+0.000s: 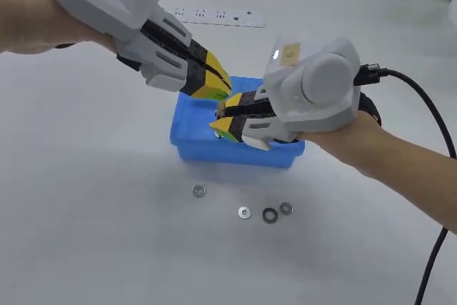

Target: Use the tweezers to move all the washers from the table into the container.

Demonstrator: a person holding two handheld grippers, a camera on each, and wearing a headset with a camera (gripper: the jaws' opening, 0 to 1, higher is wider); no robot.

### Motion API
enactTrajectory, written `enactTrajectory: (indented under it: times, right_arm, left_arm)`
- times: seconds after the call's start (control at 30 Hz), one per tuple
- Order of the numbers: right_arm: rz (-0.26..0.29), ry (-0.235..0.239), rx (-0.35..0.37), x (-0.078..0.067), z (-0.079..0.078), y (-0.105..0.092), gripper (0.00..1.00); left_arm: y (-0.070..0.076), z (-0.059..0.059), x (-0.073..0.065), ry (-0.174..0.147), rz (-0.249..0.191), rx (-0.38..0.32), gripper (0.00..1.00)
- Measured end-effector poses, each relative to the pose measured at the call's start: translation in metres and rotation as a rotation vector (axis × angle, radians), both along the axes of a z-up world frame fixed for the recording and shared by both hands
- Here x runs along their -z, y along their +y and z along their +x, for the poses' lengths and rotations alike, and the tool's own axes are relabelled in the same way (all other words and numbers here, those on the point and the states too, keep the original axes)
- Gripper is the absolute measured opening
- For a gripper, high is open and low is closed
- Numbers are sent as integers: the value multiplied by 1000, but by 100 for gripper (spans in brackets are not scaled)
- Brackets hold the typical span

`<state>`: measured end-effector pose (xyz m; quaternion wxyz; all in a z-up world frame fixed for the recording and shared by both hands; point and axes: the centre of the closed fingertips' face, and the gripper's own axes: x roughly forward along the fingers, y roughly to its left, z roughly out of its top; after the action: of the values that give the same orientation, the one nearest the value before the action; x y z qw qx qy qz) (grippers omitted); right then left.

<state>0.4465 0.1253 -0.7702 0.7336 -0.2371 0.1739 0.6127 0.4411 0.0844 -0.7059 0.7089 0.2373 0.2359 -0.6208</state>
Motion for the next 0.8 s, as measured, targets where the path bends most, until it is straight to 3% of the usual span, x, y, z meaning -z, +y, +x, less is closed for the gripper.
enactTrajectory:
  times: [0.13, 0.2, 0.33, 0.5, 0.8]
  right_arm:
    - [-11, -14, -6, -1, 0, 1, 12]
    - [-7, -15, -12, -4, -1, 3, 12]
    - [-3, -31, -22, -10, 0, 5, 13]
    - [7, -37, -22, -19, 2, 5, 13]
    - [0, -46, -37, -25, -7, 2, 13]
  left_arm:
    - [1, 0, -1, -7, 10, 3, 5]
    - [3, -1, 0, 4, 22, -6, 5]
    - [5, -4, -2, -19, 42, 5, 5]
    - [3, -5, -15, -48, 19, 4, 5]
    - [4, -10, -24, -69, 32, 22, 5]
